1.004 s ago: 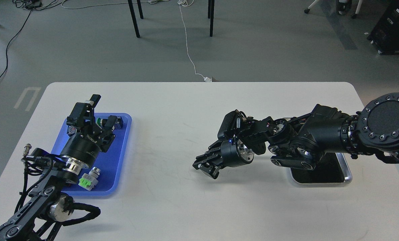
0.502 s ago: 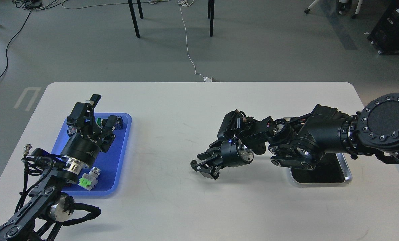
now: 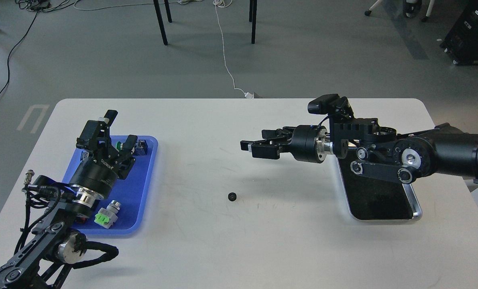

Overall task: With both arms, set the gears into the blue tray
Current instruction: 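Withdraw the right gripper back over the black tray, then reach the left gripper to the second gear and grasp it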

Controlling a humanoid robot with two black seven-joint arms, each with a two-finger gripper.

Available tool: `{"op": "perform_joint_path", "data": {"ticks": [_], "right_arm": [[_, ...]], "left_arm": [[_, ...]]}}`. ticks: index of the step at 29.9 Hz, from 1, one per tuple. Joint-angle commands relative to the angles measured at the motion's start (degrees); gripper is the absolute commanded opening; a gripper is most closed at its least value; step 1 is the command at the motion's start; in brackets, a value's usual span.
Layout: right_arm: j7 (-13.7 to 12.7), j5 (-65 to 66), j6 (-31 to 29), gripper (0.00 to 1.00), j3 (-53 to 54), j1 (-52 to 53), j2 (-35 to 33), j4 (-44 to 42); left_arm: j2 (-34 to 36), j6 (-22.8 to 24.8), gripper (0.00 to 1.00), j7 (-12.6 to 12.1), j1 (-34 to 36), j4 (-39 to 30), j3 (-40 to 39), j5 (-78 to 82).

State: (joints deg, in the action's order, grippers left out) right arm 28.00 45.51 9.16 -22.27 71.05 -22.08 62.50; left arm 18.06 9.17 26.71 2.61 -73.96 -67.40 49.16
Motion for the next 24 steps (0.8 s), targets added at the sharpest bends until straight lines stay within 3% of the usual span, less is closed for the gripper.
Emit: {"op": "perform_joint_path", "data": {"ticks": [1,7,9,11,20,24], "right_arm": [[0.0,-9.8,0.2,0.95,14.3,-10.8,-4.1,0.6],[0.0,-16.2,0.0,0.95,42.5,-32.0,-4.2,1.0],[0.0,-16.9,0.0,0.95,44.2,-33.3,-4.2,1.2],[0.0,-25.3,-0.7,0.96,54.0,-41.8,-3.8,2.4],[0.0,-41.5,-13.1,0.97,60.2,-49.1,-7.9,3.4],[0.0,-41.6,-13.4,0.97,60.1,-49.8,-8.3,3.8]], "left_arm": [[1.0,-0.1,0.99,1.3,0.4,0.0,0.7,0.2],[1.3,0.1,0.99,1.3,1.8,-0.6,1.6,2.4],[1.4,0.1,0.99,1.3,2.0,-0.7,1.8,2.9],[3.3,0.1,0.99,1.3,3.4,-2.3,4.6,10.7],[9.2,-0.1,0.99,1.3,16.8,-4.1,20.8,40.7],[11.4,0.0,0.99,1.3,30.9,-3.8,35.7,57.3]]}}
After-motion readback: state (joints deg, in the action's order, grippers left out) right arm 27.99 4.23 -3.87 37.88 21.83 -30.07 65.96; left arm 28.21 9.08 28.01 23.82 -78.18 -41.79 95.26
